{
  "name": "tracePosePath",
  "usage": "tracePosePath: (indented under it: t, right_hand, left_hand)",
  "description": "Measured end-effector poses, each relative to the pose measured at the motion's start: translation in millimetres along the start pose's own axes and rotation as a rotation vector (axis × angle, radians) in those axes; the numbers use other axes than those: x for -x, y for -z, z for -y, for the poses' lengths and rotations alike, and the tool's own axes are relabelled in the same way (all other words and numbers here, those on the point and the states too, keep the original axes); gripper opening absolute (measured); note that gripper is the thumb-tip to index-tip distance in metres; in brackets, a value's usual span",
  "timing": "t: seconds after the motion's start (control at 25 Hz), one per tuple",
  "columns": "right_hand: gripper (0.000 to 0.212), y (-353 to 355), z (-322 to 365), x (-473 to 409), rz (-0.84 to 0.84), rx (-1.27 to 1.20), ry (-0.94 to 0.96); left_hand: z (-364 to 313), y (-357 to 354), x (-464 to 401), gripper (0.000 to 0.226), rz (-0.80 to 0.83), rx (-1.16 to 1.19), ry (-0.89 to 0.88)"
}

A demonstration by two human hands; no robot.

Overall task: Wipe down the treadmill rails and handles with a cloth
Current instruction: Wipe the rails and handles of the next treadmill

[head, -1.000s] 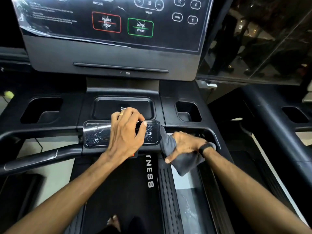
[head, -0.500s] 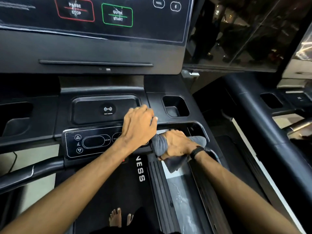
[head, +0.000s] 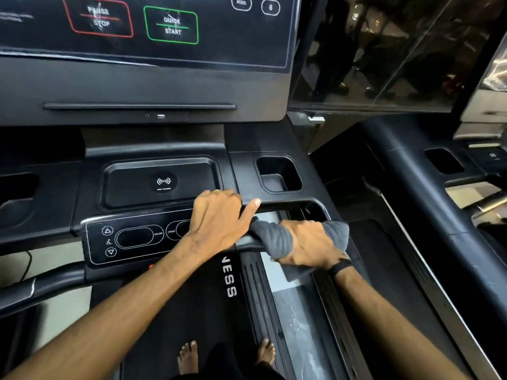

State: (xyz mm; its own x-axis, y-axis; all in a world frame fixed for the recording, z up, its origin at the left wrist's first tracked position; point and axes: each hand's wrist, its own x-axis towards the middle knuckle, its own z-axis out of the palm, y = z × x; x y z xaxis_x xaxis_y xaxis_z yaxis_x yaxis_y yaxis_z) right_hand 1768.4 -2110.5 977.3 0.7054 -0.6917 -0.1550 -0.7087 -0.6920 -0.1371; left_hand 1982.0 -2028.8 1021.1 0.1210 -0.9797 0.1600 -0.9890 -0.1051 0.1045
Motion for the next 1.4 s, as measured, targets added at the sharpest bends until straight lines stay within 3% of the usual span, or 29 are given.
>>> tracePosePath:
  t: [0.08, 0.2, 0.32, 0.44, 0.56, 0.72, 0.88, 1.0, 1.12, 1.4]
  right_hand:
    - [0.044, 1, -22, 12, 0.007, -0.045, -0.05]
    - [0.031, -12, -31, 20, -0.152, -0.103, 0.02]
    - [0.033, -23, -31, 24, -0.221, -0.026, 0.043]
    - [0.042, -7, -34, 20, -0.139, -0.083, 0.077]
    - [0.06, 0, 12, -3, -0.113, -0.014, 0.181]
    - [0.047, -19, 79, -22, -0.303, 0.031, 0.239]
    - [0.053, -22, 54, -19, -0.338, -0.037, 0.305]
    - [0.052, -19, 3, -2, -0.258, -0.048, 0.219]
    - [0.041, -21, -43, 20, -0.274, -0.1, 0.147]
    - [0.044, -26, -42, 26, -0.299, -0.18, 0.12]
  left_hand:
    - [-1, -1, 1, 0.076, -0.014, -0.01, 0.014]
    - [-4, -2, -4, 0.079, -0.002, 0.013, 0.072]
    - [-6, -1, -4, 0.077, -0.027, 0.041, 0.105]
    - [-11, 7, -8, 0.071, 0.024, 0.178, 0.209]
    - [-14, 6, -15, 0.087, 0.072, 0.223, 0.279]
    - [-11, 2, -16, 0.095, 0.073, 0.258, 0.315]
    - [-25, 4, -13, 0.077, 0.052, 0.169, 0.253]
    - [-36, 2, -14, 0.074, 0.006, 0.175, 0.103]
    - [-41, -4, -21, 0.073, 0.004, 0.181, 0.112]
    - [-29, 0, -14, 0.069, 0.033, 0.197, 0.075]
